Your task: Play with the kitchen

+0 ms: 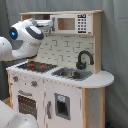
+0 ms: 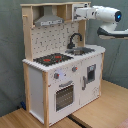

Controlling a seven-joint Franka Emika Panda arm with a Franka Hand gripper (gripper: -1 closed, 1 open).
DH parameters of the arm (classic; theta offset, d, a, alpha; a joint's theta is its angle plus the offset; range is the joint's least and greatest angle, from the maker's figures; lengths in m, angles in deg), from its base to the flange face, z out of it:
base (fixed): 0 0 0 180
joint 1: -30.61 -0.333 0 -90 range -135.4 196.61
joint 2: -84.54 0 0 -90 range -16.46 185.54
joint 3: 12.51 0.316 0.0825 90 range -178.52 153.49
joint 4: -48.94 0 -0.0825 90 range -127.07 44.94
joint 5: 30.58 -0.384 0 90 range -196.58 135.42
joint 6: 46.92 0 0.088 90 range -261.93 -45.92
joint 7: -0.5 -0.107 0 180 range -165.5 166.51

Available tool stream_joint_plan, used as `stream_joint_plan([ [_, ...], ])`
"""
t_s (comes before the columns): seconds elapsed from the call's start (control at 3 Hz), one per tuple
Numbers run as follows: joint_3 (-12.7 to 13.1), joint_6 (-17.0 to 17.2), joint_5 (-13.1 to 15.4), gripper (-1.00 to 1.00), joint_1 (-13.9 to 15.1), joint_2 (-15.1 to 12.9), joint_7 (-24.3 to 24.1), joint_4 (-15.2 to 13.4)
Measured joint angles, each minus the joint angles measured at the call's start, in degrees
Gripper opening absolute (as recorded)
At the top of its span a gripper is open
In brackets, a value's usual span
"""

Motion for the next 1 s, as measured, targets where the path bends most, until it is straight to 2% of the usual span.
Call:
stream_joint_plan([
  [0.33, -2.82, 3.03, -0.66, 1.0, 0.01, 3.37, -1.03, 2.25],
  [0.67, -4.14, 4.47, -0.65, 1.0, 0.26, 7.91, -5.45, 2.25],
  [1.0, -3.57, 5.87, -0.66, 1.0, 0.9, 12.17, -9.65, 2.31],
])
